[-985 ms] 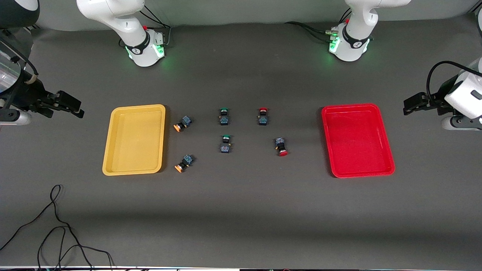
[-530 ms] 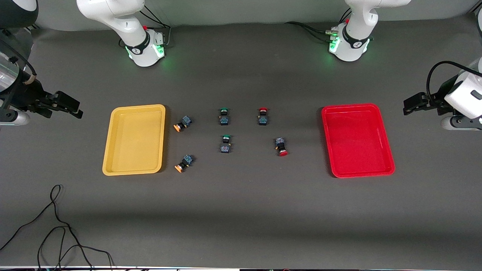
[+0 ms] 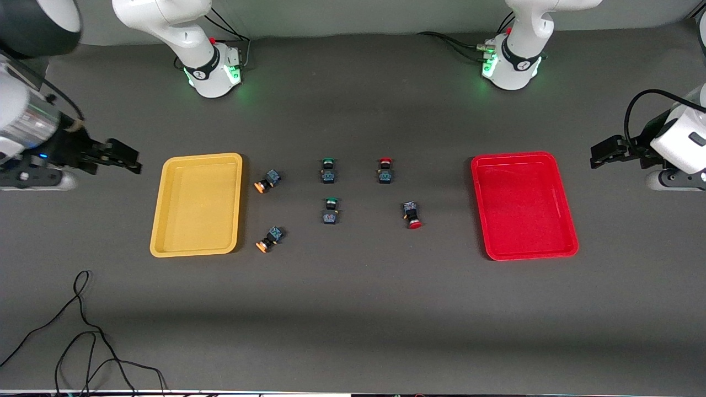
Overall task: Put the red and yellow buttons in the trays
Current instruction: 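Move the right gripper toward the orange buttons while the left gripper reaches center, then grasp an orange button with the right gripper while the left grasps a red button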
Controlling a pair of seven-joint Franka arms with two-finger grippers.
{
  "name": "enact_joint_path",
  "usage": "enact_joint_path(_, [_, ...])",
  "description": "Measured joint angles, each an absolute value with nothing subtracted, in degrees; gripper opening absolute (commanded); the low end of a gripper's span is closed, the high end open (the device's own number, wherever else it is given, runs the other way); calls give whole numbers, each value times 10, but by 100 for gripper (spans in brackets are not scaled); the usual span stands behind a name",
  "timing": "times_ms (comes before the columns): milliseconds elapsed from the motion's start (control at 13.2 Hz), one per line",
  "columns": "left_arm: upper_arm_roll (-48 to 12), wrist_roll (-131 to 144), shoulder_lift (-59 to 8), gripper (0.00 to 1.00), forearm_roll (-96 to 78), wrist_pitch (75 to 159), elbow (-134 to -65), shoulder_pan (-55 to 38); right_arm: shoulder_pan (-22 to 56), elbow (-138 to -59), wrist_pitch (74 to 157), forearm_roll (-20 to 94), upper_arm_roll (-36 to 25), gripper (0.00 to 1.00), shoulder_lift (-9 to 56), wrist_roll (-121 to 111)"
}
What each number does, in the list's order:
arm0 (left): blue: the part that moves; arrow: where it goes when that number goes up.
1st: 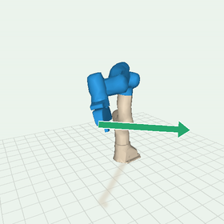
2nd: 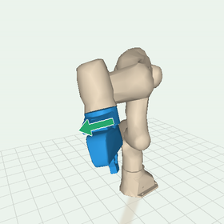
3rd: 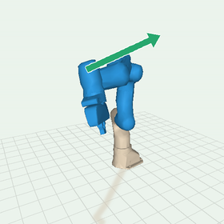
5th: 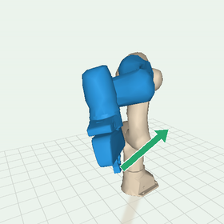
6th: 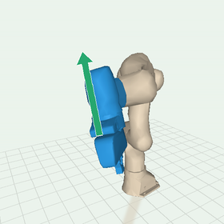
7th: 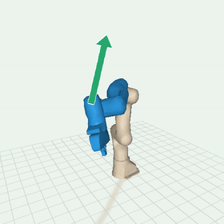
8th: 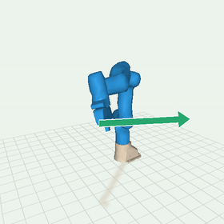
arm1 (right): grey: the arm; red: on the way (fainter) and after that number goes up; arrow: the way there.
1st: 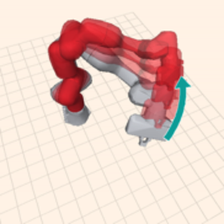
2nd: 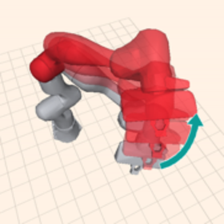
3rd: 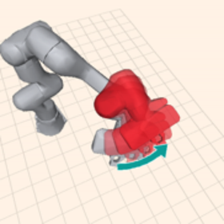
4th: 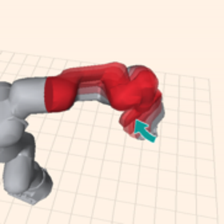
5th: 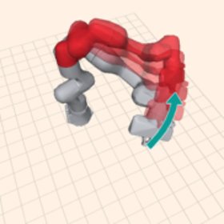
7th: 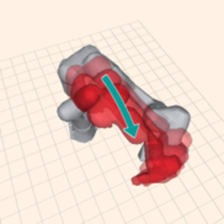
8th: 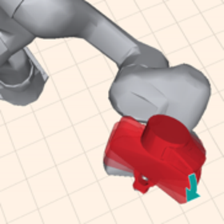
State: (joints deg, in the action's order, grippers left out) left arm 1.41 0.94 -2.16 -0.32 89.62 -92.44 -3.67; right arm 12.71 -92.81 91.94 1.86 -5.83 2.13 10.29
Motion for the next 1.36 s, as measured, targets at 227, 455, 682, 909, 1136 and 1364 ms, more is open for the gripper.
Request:
enact_joint_path(227, [12, 10, -22, 100, -3, 895, -925, -38, 175, -953, 945, 20, -56, 100, 55, 216])
enact_joint_path(455, [1, 36, -22, 100, -4, 887, -925, -43, 202, -998, 967, 20, -56, 100, 64, 311])
enact_joint_path(682, [-47, 113, -22, 100, -5, 885, -928, -59, 203, -1050, 1009, 44, -56, 100, 63, 380])
enact_joint_path(909, [-103, 226, -22, 100, -7, 892, -930, -104, 207, -1088, 1045, 65, -56, 100, 64, 440])
enact_joint_path(1136, [-127, 340, -28, 100, -8, 938, -936, -181, 207, -1123, 1083, 86, -56, 100, 64, 464])
enact_joint_path(1364, [-129, 399, -46, 100, -8, 984, -946, -257, 207, -1158, 1117, 138, -56, 100, 73, 486])
